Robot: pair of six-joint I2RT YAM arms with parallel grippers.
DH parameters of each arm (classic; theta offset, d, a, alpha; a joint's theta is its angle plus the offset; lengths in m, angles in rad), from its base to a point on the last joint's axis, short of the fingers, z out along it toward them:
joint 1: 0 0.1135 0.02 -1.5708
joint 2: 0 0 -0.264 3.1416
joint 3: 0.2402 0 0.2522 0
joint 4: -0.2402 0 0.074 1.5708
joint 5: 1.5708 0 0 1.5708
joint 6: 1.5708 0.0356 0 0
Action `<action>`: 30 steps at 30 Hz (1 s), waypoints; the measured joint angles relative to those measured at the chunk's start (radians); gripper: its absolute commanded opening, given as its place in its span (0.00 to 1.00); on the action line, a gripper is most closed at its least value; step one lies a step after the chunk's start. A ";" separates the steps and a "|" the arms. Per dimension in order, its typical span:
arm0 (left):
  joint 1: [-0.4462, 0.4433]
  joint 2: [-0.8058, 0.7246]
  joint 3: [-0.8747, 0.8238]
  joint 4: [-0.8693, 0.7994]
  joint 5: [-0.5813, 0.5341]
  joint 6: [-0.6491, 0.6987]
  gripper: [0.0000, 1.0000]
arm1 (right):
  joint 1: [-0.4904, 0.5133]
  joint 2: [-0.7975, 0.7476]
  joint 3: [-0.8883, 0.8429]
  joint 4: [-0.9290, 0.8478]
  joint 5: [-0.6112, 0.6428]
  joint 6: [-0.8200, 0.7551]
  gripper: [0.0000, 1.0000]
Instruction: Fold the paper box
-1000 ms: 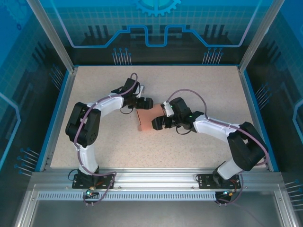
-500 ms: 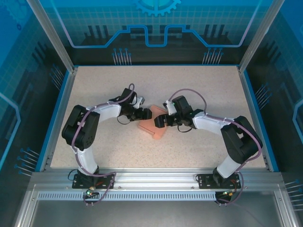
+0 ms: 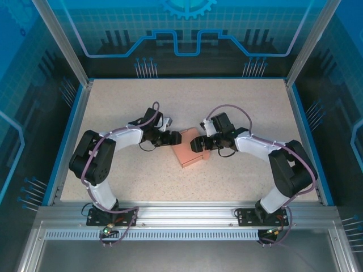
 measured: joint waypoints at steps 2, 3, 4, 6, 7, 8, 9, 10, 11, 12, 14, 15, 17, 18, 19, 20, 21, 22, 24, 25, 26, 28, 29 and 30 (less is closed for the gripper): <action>-0.011 0.000 0.000 -0.005 -0.016 -0.004 0.80 | 0.006 -0.005 0.002 -0.019 0.020 -0.013 0.84; -0.015 -0.002 0.000 -0.005 -0.028 -0.010 0.82 | 0.007 -0.005 0.005 -0.027 0.029 -0.021 0.84; -0.018 -0.006 -0.002 -0.005 -0.045 -0.018 0.83 | 0.006 -0.005 0.010 -0.036 0.038 -0.027 0.84; -0.022 -0.032 -0.019 -0.003 -0.088 -0.031 0.85 | 0.006 -0.005 0.018 -0.050 0.052 -0.039 0.84; -0.023 -0.052 -0.034 -0.003 -0.112 -0.042 0.86 | 0.006 -0.005 0.023 -0.057 0.059 -0.047 0.84; -0.023 -0.077 -0.051 -0.002 -0.135 -0.050 0.86 | 0.006 -0.005 0.027 -0.062 0.063 -0.053 0.84; -0.023 -0.097 -0.064 -0.002 -0.150 -0.059 0.86 | 0.005 -0.005 0.031 -0.066 0.066 -0.058 0.84; -0.023 -0.118 -0.076 -0.003 -0.163 -0.069 0.86 | 0.002 -0.005 0.034 -0.069 0.066 -0.064 0.84; -0.023 -0.134 -0.084 -0.003 -0.169 -0.076 0.85 | -0.002 -0.005 0.038 -0.073 0.063 -0.069 0.84; -0.026 -0.143 -0.086 -0.003 -0.172 -0.083 0.84 | -0.006 -0.005 0.042 -0.078 0.058 -0.072 0.84; -0.040 -0.150 -0.086 0.008 -0.172 -0.099 0.80 | -0.021 0.001 0.055 -0.084 0.042 -0.077 0.84; -0.050 -0.150 -0.087 0.012 -0.172 -0.105 0.78 | -0.026 0.008 0.063 -0.084 0.034 -0.077 0.84; -0.075 -0.150 -0.094 0.031 -0.166 -0.125 0.74 | -0.035 0.032 0.082 -0.082 0.020 -0.080 0.83; -0.082 -0.148 -0.098 0.042 -0.160 -0.135 0.72 | -0.037 0.044 0.088 -0.079 0.010 -0.080 0.83; -0.091 -0.144 -0.103 0.057 -0.152 -0.146 0.71 | -0.041 0.058 0.093 -0.075 -0.002 -0.079 0.82; -0.096 -0.139 -0.109 0.071 -0.146 -0.155 0.69 | -0.043 0.073 0.098 -0.071 -0.015 -0.079 0.81; -0.098 -0.134 -0.114 0.081 -0.144 -0.164 0.68 | -0.048 0.086 0.098 -0.066 -0.027 -0.079 0.80; -0.098 -0.127 -0.121 0.094 -0.143 -0.176 0.67 | -0.052 0.100 0.098 -0.064 -0.041 -0.078 0.80; -0.097 -0.116 -0.134 0.110 -0.143 -0.188 0.64 | -0.060 0.119 0.098 -0.062 -0.059 -0.075 0.79; -0.097 -0.111 -0.139 0.116 -0.144 -0.196 0.63 | -0.063 0.126 0.098 -0.059 -0.069 -0.072 0.78; -0.098 -0.107 -0.142 0.120 -0.144 -0.202 0.62 | -0.067 0.131 0.098 -0.055 -0.078 -0.071 0.78; -0.097 -0.100 -0.146 0.124 -0.145 -0.206 0.61 | -0.074 0.140 0.098 -0.048 -0.094 -0.068 0.76; -0.097 -0.099 -0.146 0.125 -0.146 -0.206 0.61 | -0.077 0.143 0.098 -0.043 -0.100 -0.066 0.75; -0.097 -0.099 -0.146 0.126 -0.148 -0.206 0.61 | -0.082 0.146 0.098 -0.037 -0.108 -0.064 0.73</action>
